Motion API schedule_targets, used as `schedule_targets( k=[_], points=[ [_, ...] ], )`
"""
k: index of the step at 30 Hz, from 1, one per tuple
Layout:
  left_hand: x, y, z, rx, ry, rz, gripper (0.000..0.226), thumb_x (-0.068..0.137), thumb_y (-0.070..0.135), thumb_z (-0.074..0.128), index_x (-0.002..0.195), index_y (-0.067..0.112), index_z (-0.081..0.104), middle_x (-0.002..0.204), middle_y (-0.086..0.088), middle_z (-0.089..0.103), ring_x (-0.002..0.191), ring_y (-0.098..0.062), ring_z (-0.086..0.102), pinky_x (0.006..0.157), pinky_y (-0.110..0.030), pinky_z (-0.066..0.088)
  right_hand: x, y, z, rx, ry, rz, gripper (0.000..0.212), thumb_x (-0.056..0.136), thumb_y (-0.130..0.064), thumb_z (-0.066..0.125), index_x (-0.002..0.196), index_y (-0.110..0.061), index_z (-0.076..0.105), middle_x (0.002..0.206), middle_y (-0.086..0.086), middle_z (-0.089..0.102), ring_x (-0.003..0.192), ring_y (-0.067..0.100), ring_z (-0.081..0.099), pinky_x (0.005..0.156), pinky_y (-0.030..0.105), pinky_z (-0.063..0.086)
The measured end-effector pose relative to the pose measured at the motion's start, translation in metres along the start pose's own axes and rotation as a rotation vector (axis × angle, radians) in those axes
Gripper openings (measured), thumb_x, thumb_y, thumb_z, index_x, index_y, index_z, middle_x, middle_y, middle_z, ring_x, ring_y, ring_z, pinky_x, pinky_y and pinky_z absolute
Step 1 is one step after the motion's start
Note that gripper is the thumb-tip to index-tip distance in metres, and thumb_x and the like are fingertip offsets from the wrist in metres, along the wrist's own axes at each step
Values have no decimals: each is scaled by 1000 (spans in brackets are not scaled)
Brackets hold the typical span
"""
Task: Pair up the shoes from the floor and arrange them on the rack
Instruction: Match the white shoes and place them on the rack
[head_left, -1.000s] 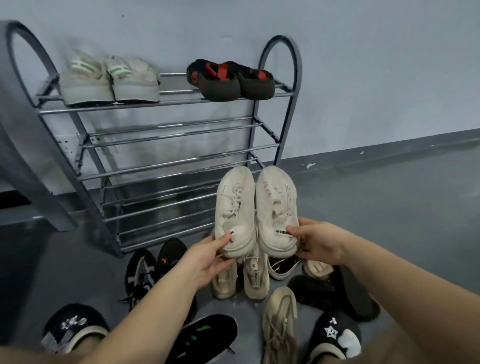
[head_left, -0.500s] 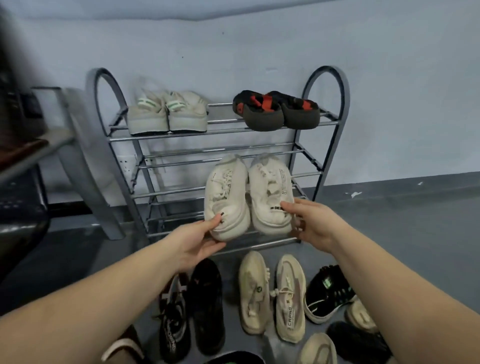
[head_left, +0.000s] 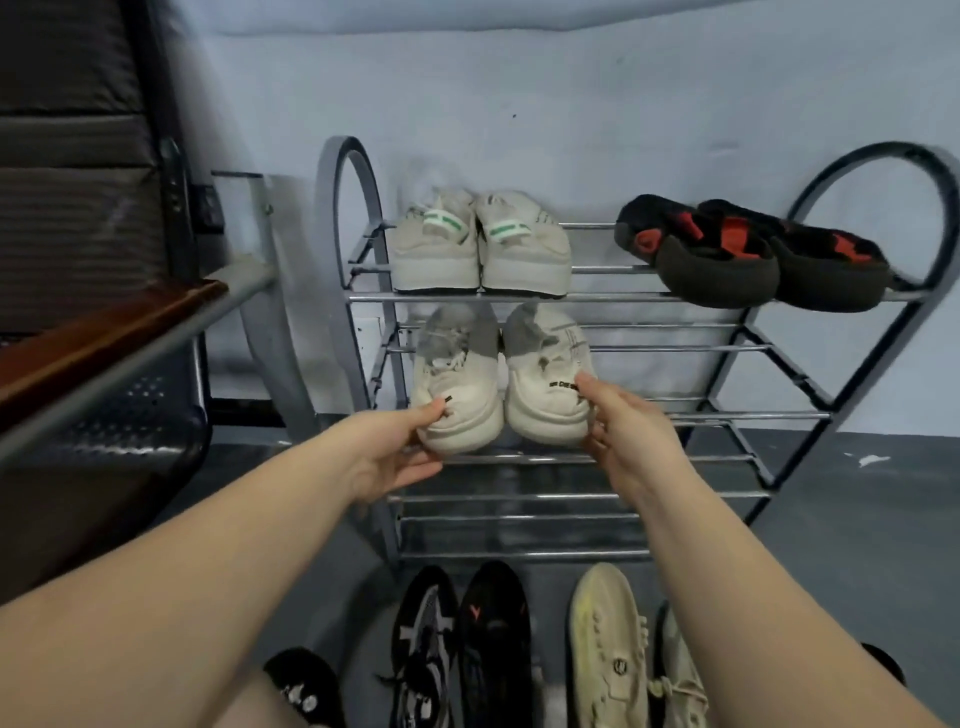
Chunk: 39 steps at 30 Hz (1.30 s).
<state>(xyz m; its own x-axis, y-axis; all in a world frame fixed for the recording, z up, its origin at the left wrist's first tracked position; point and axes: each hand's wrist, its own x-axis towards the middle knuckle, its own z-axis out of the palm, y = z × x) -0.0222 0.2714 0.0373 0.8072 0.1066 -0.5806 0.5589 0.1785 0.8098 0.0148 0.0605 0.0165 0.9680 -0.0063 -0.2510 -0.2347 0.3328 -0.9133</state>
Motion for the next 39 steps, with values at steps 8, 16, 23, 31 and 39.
schedule_targets(
  k=[8,16,23,31,39],
  points=[
    [50,15,-11,6,41,40,31,89,29,61,113,10,59,93,-5,65,71,-15,62,45,-18,54,66,27,16,-127,58,-70,41,85,-26,68,118,-2,63,76,-4,66,58,1,59,52,16,44],
    [81,20,-12,44,105,124,34,92,23,58,123,9,53,81,-1,61,66,-13,57,65,-26,54,91,38,28,-406,125,-147,44,86,-32,67,120,-4,64,102,7,72,92,17,68,87,36,56],
    [84,18,-14,148,100,98,42,94,28,54,129,7,48,81,-6,59,65,-16,58,73,-31,52,79,22,34,-843,87,-224,36,94,-40,53,105,-12,71,100,9,72,93,21,63,86,31,48],
    [66,21,-15,811,191,206,56,93,52,42,134,13,45,119,-15,60,94,-32,65,84,-36,54,69,30,24,-1066,-54,-215,60,96,-52,34,138,-12,47,144,10,47,134,28,40,112,41,30],
    [31,15,21,1504,387,565,78,90,60,38,149,13,15,156,-14,16,142,-33,18,116,-42,20,23,31,-11,-1518,-24,-327,76,92,-58,39,152,-21,13,159,10,14,147,27,10,120,42,11]
  ],
)
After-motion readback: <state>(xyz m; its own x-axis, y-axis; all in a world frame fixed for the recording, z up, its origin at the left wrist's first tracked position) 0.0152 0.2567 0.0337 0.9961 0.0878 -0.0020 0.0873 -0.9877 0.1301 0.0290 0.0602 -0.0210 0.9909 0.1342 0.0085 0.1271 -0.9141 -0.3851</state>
